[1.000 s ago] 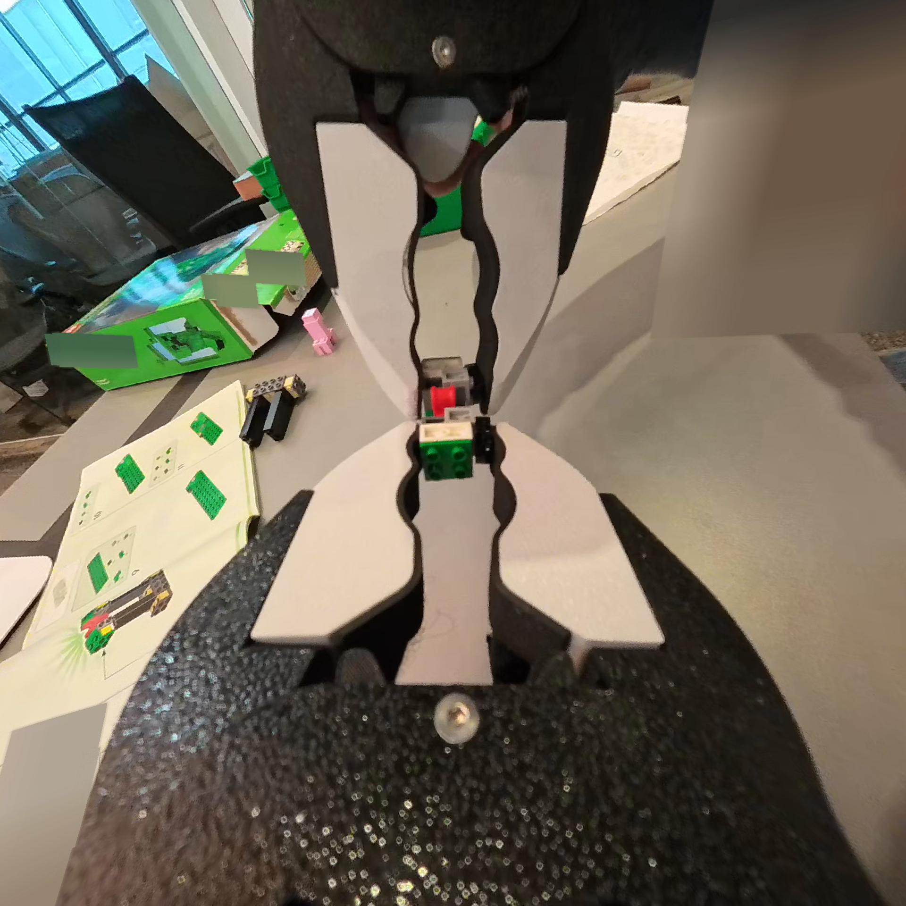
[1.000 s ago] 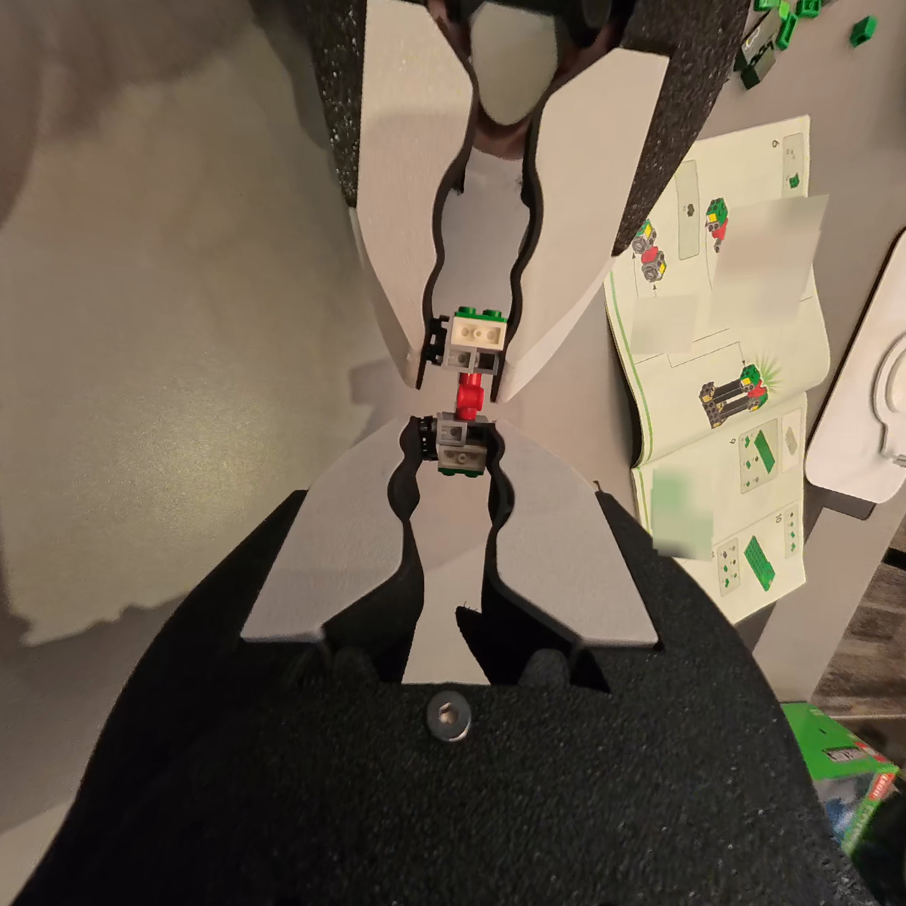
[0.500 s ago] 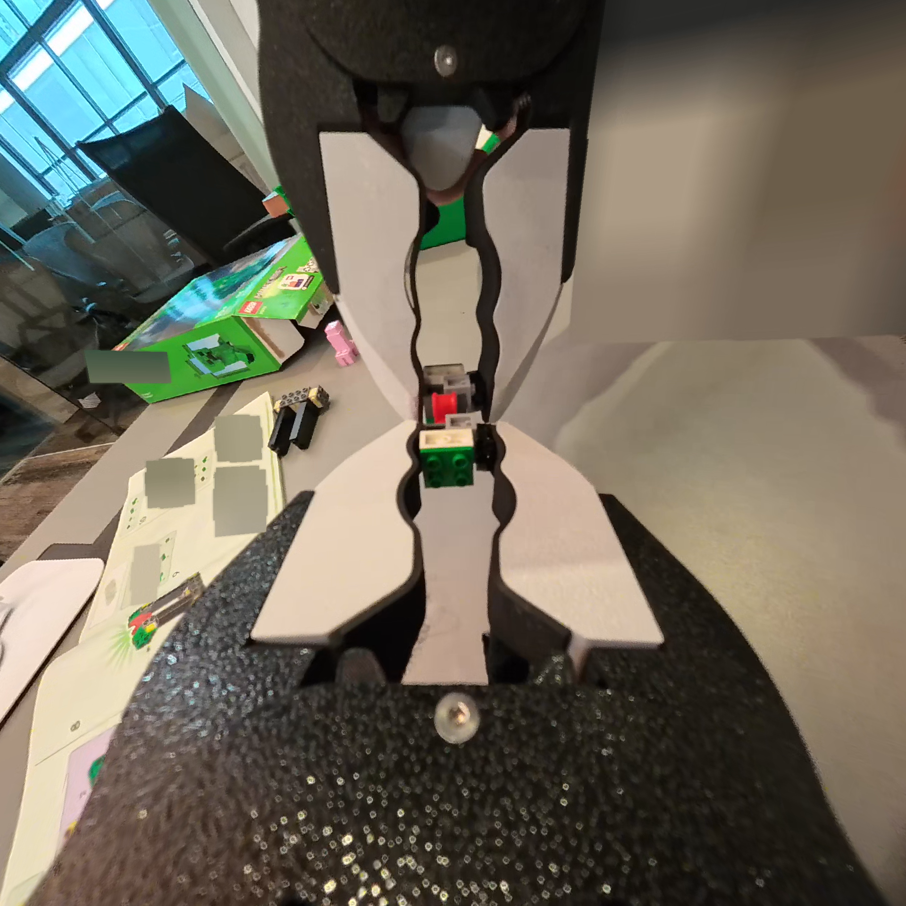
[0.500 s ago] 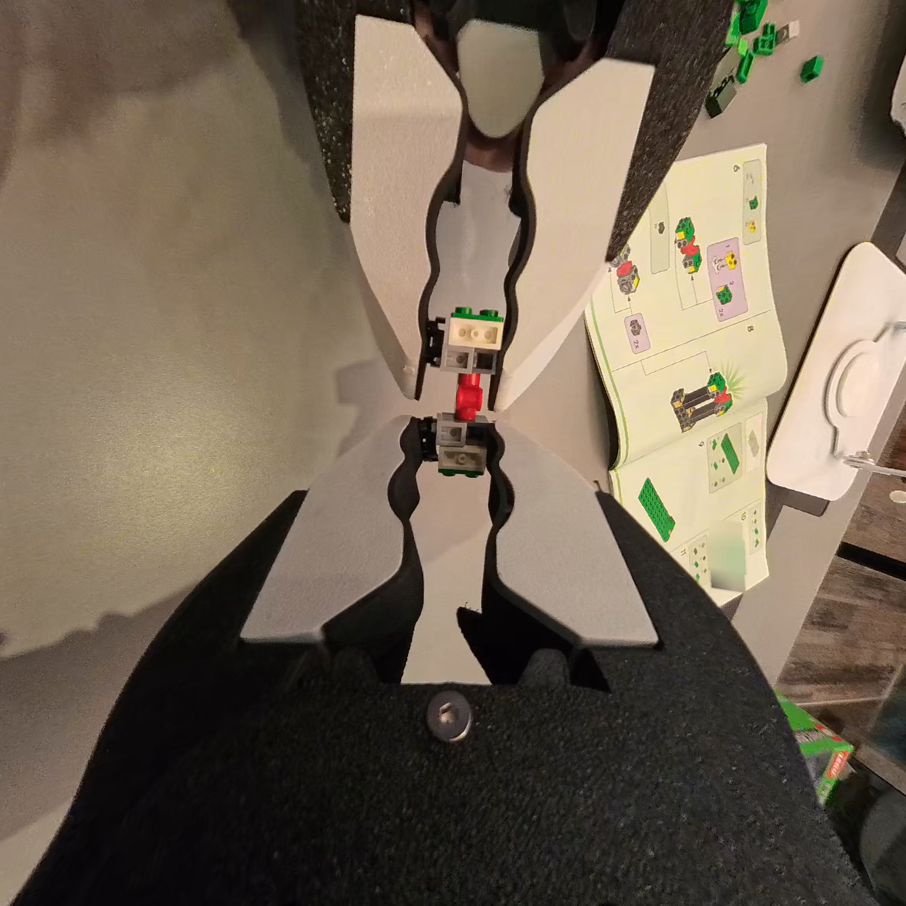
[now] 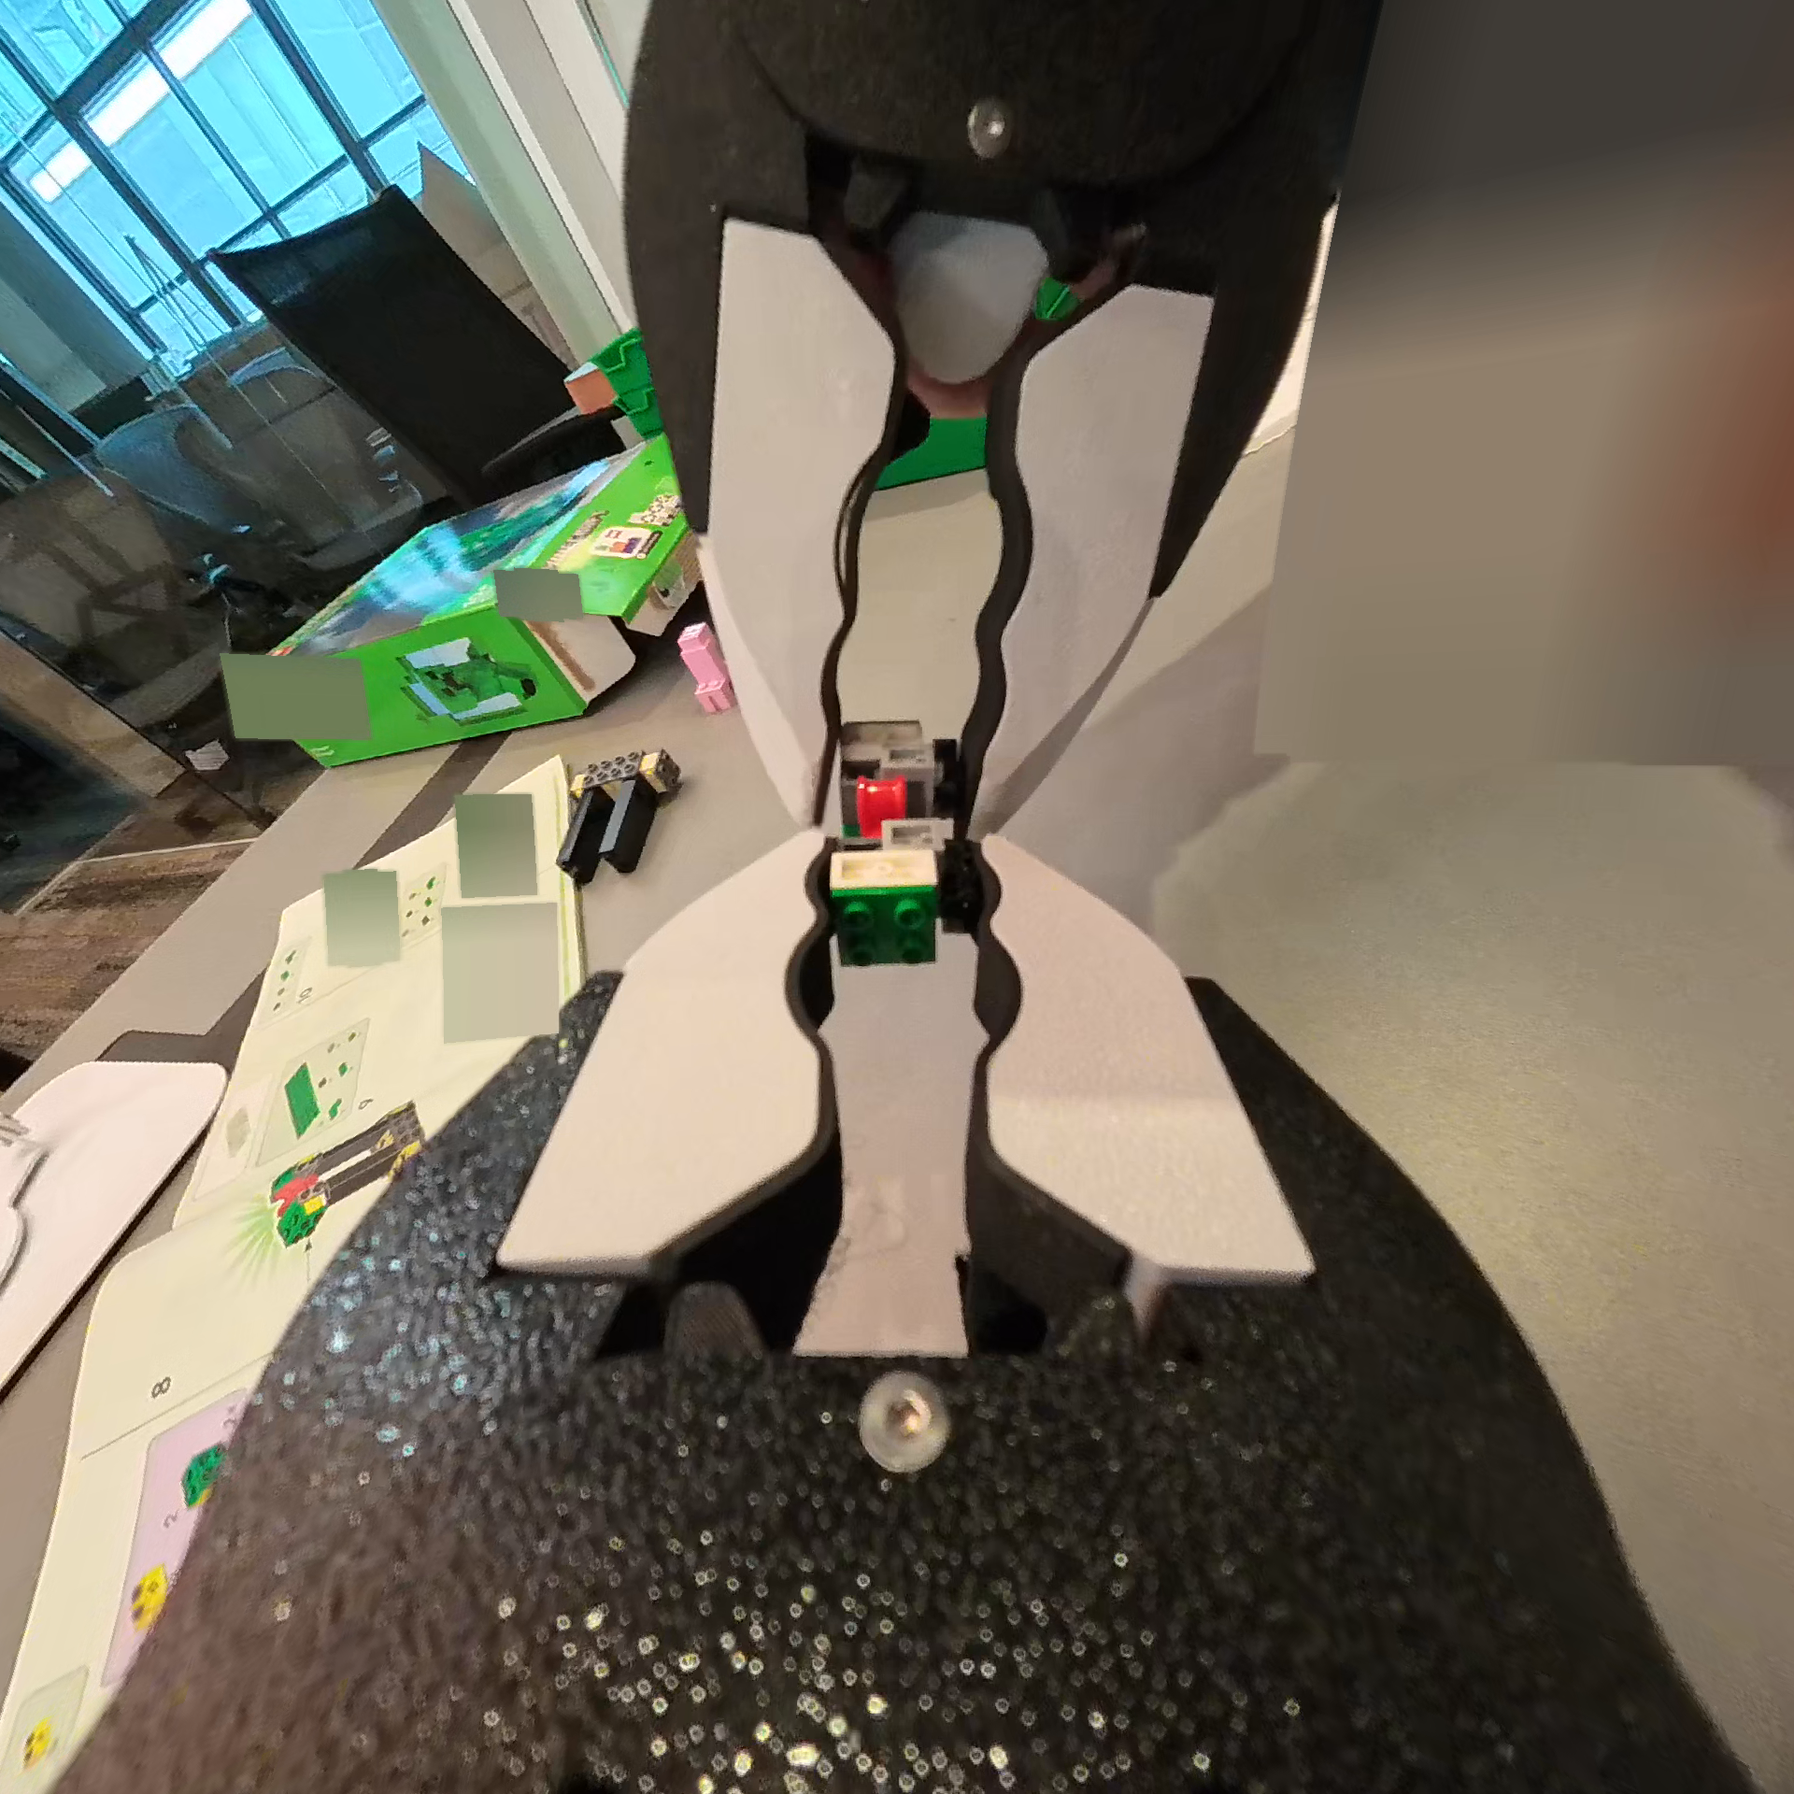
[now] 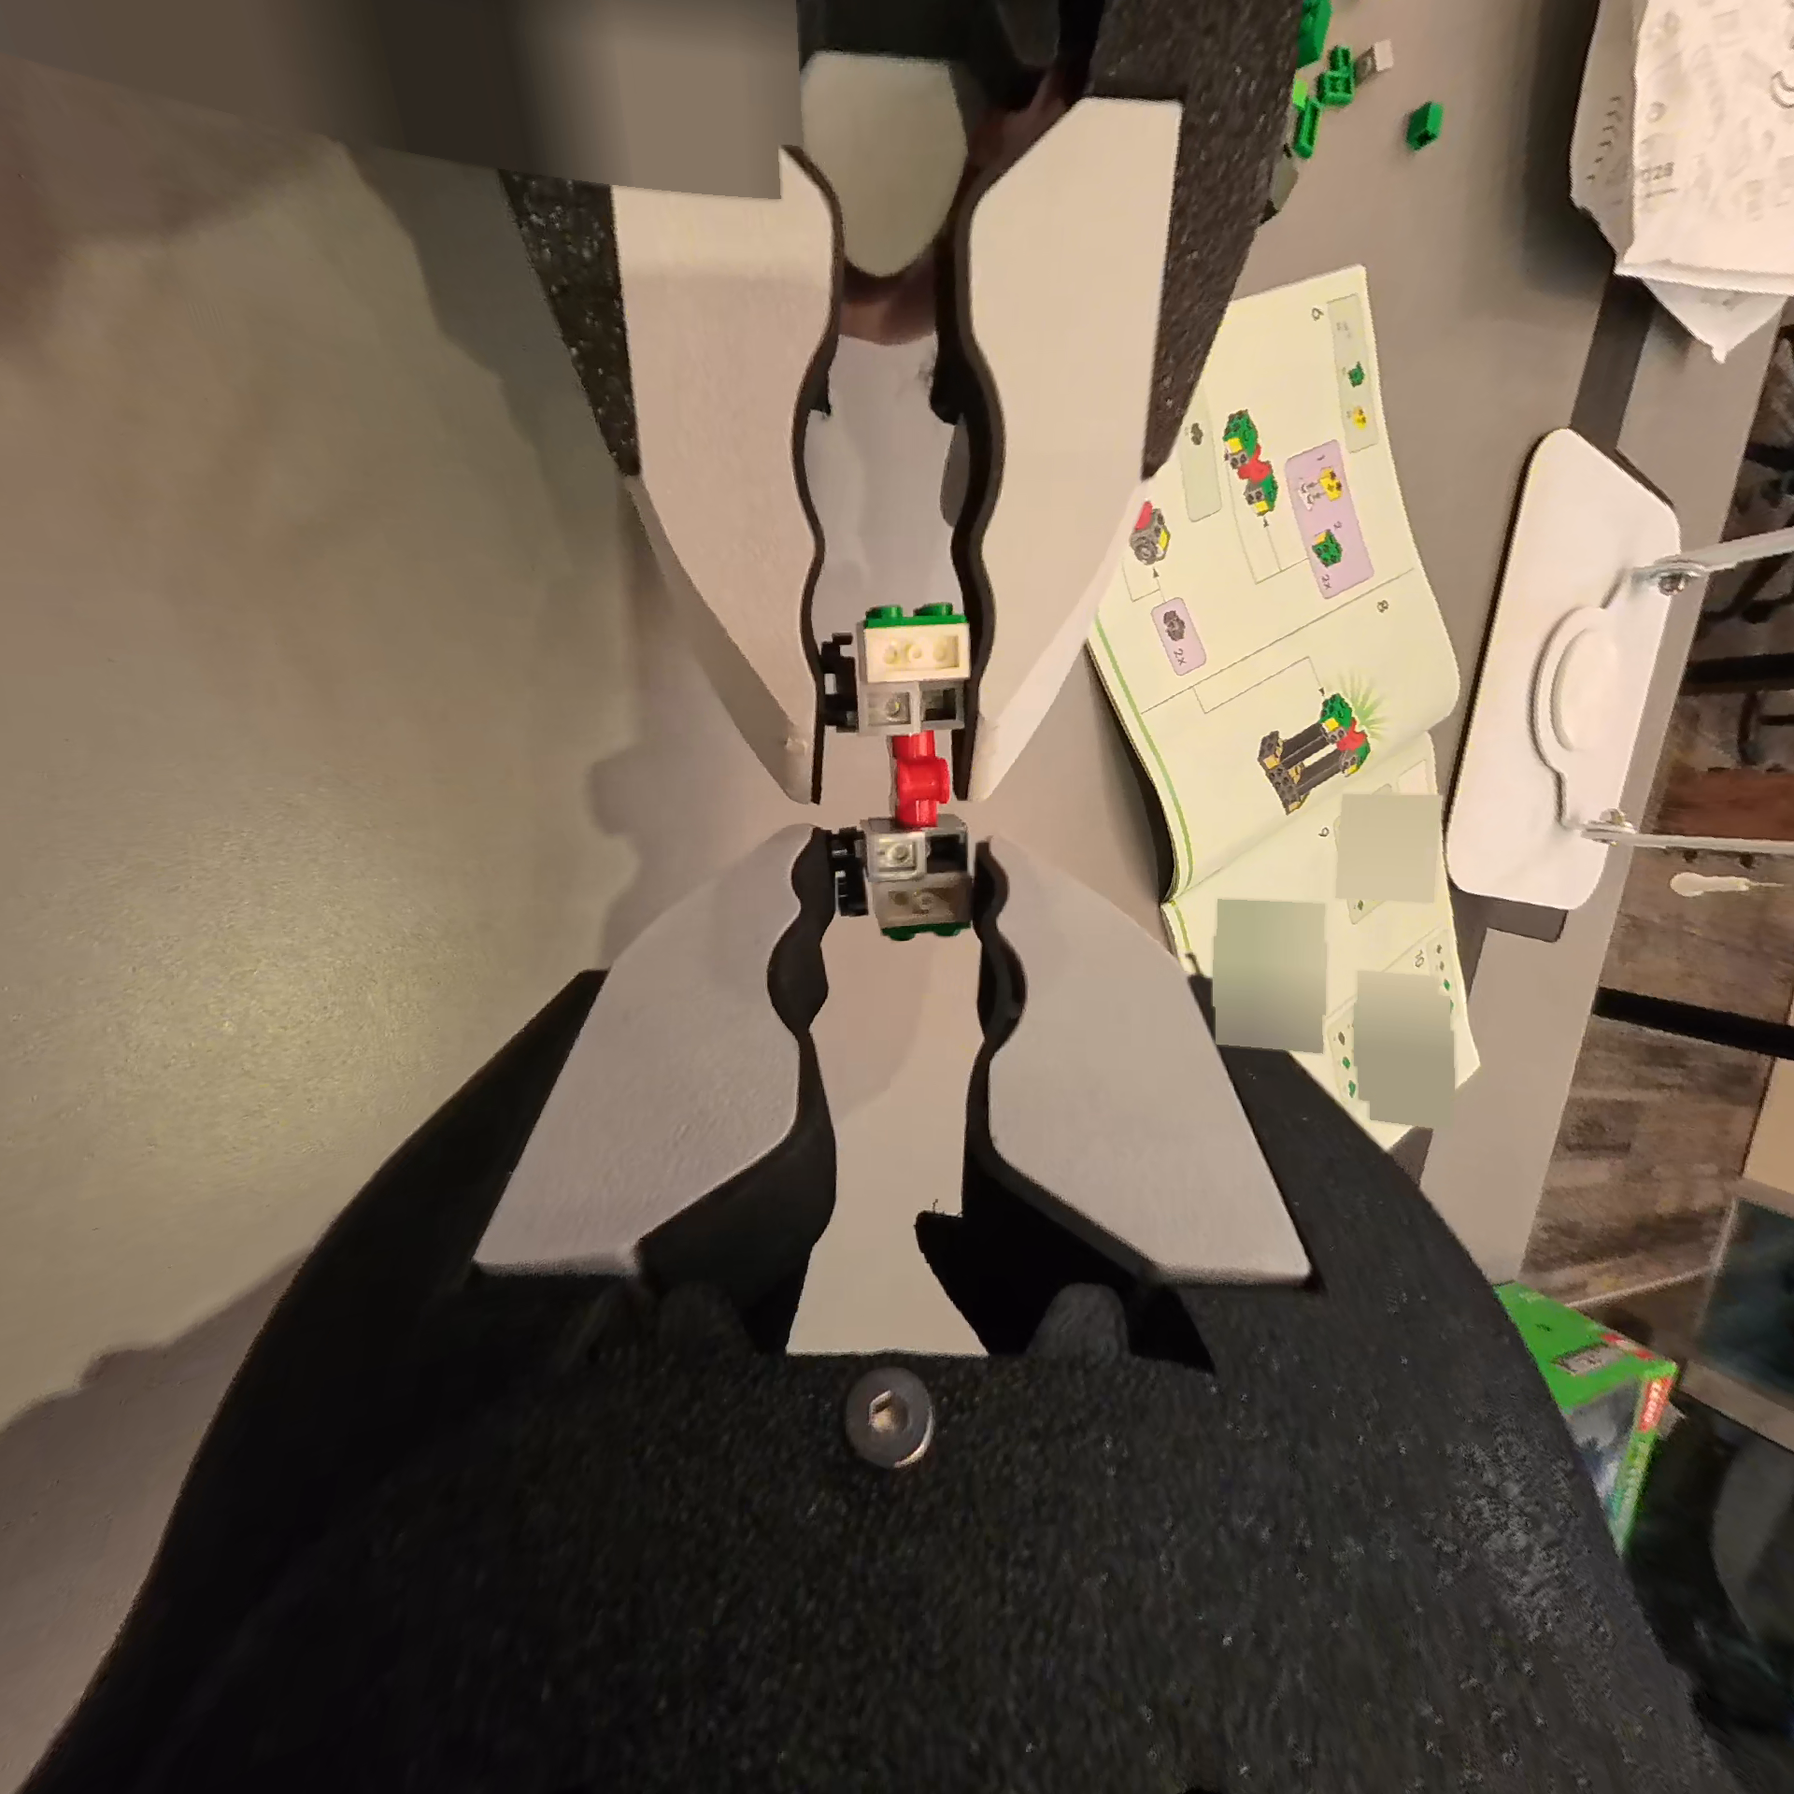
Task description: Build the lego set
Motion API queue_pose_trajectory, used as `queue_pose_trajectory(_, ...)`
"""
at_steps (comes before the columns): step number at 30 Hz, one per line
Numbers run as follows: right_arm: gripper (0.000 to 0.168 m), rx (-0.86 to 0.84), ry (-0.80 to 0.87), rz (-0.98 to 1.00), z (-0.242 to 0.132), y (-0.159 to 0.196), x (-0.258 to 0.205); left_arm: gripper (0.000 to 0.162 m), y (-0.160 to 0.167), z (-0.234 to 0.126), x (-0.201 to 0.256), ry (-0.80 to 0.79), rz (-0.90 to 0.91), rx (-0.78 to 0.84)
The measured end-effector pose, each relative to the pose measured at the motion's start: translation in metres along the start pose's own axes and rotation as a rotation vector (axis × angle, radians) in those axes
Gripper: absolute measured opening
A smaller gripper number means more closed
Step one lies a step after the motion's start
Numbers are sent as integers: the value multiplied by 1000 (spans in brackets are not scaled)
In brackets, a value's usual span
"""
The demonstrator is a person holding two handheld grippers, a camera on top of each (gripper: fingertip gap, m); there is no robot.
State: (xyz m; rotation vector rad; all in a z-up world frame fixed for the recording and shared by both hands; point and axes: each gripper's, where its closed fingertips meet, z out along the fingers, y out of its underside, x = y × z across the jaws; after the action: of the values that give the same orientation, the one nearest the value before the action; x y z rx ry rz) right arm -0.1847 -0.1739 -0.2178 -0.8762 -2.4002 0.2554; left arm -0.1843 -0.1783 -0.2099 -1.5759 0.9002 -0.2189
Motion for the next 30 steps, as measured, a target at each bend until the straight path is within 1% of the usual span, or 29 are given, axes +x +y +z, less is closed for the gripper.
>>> queue_pose_trajectory(12,27,-20,10,43,0,1,1,25,1,0,0,11,-26,-1)
queue_pose_trajectory(21,25,-65,-46,68,3,6,-5,25,3,2,3,24,-26,-16)
queue_pose_trajectory(30,25,-73,-70,74,5,8,-6,25,6,4,4,29,-37,-25)
